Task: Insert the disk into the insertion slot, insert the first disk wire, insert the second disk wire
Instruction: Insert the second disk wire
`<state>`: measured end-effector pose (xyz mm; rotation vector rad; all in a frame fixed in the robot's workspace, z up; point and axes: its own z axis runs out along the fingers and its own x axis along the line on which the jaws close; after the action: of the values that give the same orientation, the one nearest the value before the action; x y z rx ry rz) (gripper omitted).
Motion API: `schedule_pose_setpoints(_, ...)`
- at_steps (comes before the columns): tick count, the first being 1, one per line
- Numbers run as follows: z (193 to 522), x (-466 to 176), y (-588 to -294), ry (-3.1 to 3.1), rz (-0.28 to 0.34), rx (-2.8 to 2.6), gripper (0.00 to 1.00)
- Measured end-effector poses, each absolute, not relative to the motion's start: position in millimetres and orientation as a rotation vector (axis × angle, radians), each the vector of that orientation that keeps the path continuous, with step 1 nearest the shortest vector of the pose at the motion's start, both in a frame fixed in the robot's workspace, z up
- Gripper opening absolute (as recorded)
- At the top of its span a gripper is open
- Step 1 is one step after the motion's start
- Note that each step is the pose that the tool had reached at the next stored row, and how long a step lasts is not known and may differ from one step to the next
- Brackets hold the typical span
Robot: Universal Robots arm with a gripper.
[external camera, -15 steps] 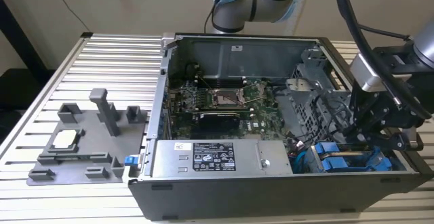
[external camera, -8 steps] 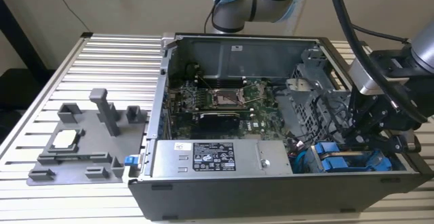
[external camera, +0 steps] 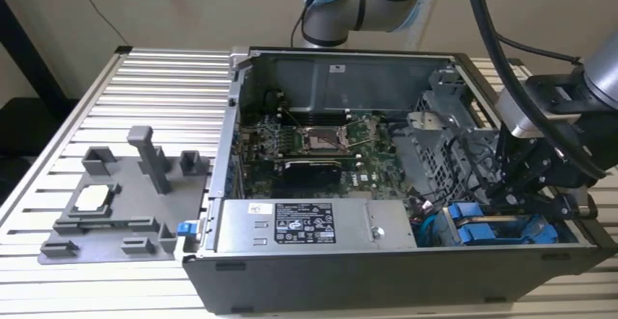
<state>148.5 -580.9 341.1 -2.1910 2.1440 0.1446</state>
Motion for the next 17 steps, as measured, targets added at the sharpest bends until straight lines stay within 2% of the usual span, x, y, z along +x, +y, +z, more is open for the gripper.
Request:
schedule_pose_setpoints(12,335.5,149.8,-580.9,2.144,0.146,-2.191,0.16)
schedule_pose_setpoints(14,335.2,149.9,-580.9,2.145,0.150,-2.192,0.18)
schedule_pose_setpoints(15,335.9,149.8,-581.0,2.146,0.150,-2.193,0.24)
schedule_pose_setpoints(17,337.8,149.8,-581.0,2.148,0.153,-2.194,0.24)
